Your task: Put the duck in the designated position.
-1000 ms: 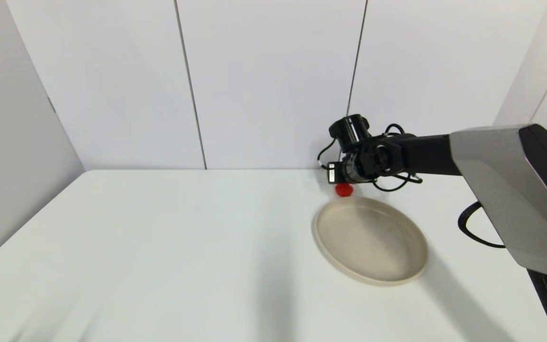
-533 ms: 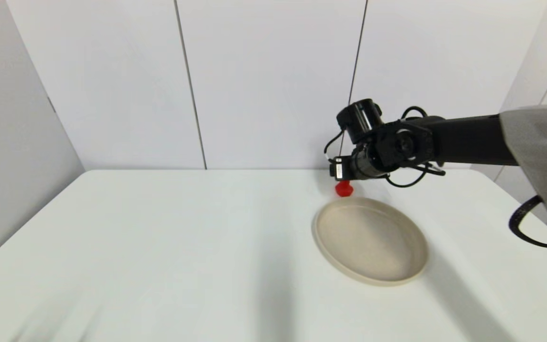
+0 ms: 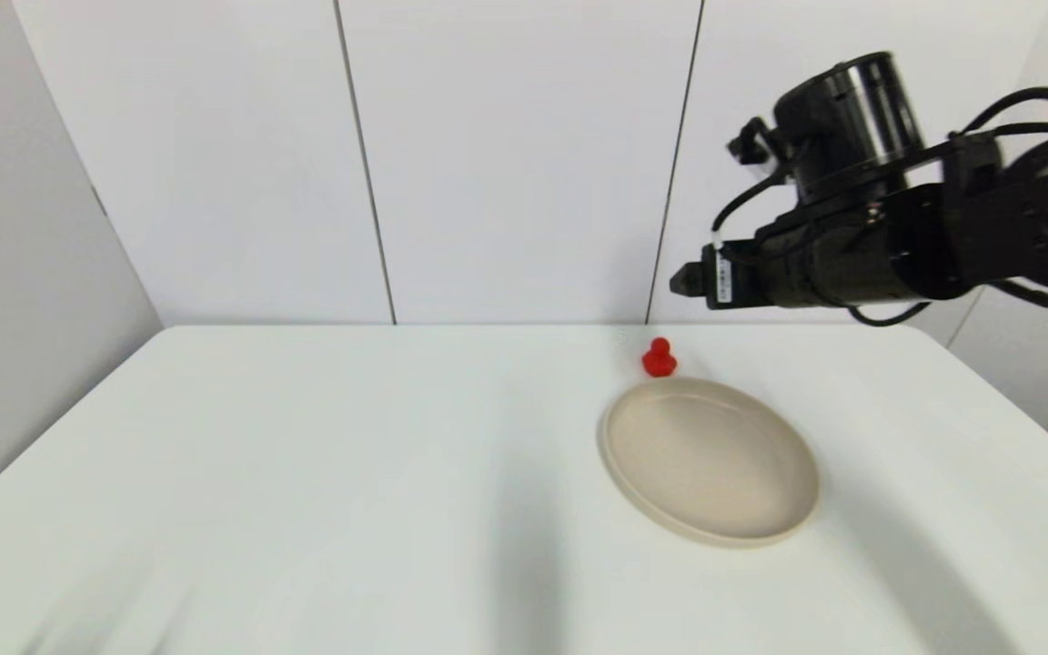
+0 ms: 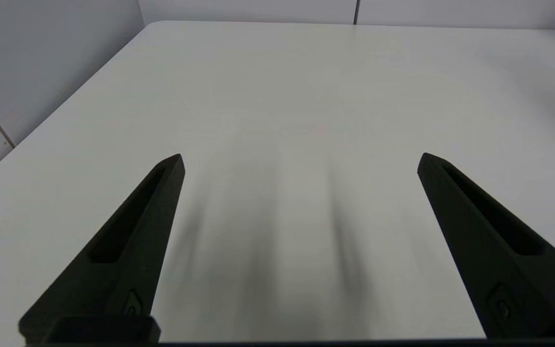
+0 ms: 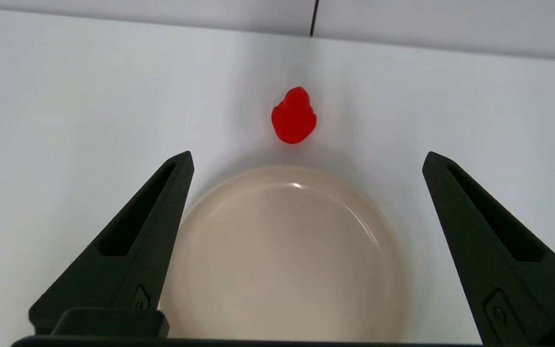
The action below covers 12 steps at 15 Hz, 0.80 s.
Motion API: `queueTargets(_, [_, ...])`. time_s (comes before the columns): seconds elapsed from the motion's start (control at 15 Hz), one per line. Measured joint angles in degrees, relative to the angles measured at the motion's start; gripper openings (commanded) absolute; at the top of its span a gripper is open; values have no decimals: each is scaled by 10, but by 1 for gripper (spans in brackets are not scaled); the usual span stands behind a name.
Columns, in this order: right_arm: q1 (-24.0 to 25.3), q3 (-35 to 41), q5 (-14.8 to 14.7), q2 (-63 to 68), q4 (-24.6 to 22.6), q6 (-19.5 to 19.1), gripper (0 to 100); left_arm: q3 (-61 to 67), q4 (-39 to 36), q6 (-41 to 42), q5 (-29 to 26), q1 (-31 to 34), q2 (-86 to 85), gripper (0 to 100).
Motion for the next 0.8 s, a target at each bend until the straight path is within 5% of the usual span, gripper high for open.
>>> queueTargets(0.6, [0,188,21,-328,-3,-78,100,0,0,0,0,0,0,100])
queueTargets(0.8, [-53,265,78,-434,-5,-114,100,0,0,0,0,0,0,100])
